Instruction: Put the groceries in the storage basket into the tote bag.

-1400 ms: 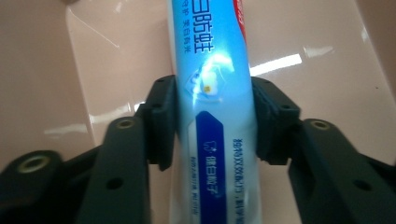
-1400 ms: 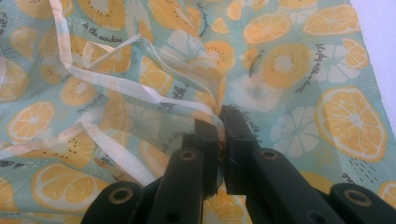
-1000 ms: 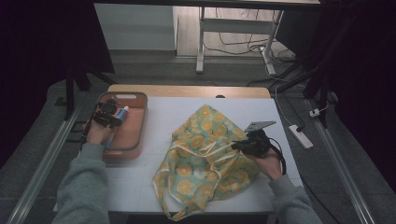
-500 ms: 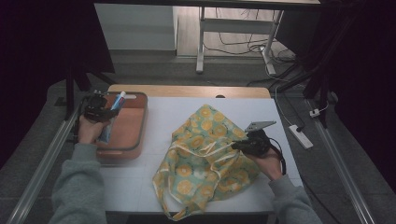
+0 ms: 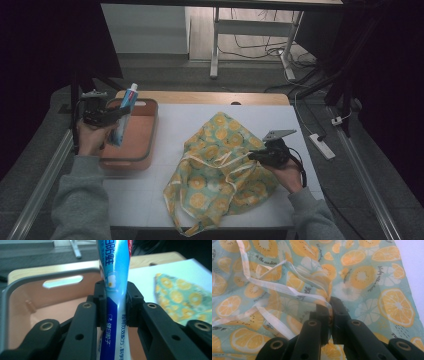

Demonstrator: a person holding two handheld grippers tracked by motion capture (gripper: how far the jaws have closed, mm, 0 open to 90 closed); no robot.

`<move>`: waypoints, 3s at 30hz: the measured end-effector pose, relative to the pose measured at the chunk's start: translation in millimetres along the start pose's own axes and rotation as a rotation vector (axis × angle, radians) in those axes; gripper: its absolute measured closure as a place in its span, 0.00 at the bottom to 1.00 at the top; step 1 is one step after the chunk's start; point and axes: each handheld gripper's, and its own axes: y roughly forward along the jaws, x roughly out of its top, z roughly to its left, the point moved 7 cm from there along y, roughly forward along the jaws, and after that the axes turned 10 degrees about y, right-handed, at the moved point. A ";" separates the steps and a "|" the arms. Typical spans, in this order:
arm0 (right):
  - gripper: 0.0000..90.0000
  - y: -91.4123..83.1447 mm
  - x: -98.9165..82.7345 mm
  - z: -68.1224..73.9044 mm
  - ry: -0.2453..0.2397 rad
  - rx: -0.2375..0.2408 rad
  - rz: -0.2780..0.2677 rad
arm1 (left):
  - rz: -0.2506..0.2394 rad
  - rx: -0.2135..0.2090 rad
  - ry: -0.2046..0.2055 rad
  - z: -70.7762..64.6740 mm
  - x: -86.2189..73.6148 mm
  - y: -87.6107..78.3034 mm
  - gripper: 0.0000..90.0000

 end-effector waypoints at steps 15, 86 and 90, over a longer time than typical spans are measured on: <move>0.95 1.2 0.3 -0.9 0.000 -0.004 0.000 | -0.077 -0.187 0.063 -41.5 13.8 -9.6 0.83; 0.95 -1.4 28.9 3.1 -0.016 0.010 -0.068 | 0.154 -0.659 0.536 -246.5 -28.1 22.6 0.83; 0.95 -3.5 30.3 3.1 -0.015 0.010 -0.076 | 0.213 -0.648 0.585 -254.7 -37.6 31.2 0.83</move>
